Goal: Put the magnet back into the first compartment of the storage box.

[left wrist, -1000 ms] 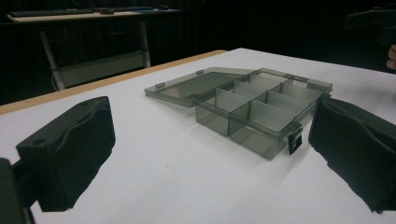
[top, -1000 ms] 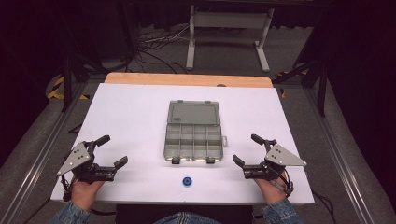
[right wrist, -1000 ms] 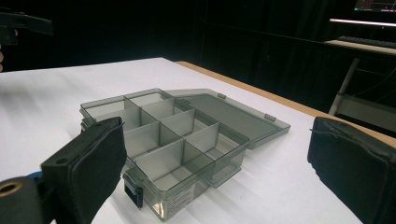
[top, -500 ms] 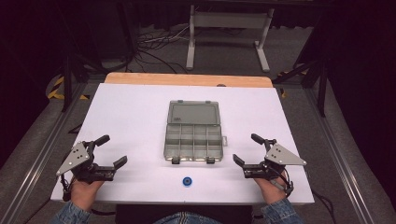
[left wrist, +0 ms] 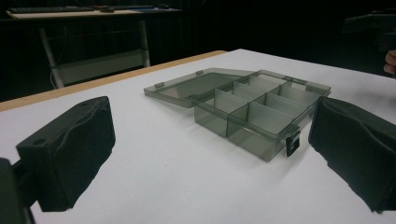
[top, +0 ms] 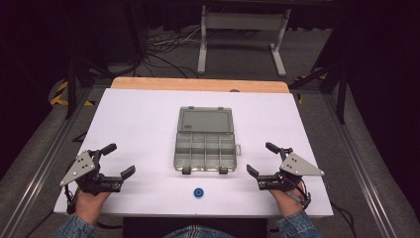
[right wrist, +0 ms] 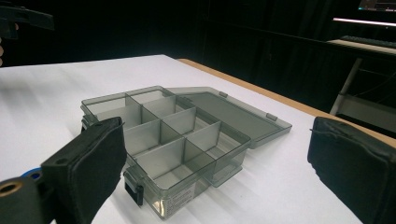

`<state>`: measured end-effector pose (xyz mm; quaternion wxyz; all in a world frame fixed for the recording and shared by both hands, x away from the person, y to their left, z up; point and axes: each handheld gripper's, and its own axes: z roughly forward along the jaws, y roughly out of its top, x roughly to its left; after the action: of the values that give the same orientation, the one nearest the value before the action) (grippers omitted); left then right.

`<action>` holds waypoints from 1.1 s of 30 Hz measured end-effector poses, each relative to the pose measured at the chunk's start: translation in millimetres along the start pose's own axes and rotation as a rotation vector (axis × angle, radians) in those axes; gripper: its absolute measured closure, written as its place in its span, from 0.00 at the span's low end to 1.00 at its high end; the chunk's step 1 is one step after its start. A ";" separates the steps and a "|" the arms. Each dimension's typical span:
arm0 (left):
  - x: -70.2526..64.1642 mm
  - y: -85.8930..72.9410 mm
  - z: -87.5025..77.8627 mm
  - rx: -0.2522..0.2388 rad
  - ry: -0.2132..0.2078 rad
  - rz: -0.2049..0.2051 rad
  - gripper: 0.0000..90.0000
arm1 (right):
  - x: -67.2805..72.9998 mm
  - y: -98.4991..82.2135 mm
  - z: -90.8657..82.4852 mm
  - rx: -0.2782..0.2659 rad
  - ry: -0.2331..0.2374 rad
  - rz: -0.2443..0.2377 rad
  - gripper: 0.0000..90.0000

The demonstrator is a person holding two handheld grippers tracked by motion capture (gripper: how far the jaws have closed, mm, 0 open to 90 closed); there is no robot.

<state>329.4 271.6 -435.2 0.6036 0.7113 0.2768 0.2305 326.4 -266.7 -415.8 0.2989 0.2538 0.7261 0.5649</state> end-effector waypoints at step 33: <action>-29.7 30.6 20.6 -0.016 -0.126 0.013 0.01 | 0.7 0.0 2.3 0.007 0.015 0.015 0.06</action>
<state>324.6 232.9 -408.2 0.6239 0.7214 0.2317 0.1916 327.5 -264.7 -416.3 0.2882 0.2558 0.7286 0.5663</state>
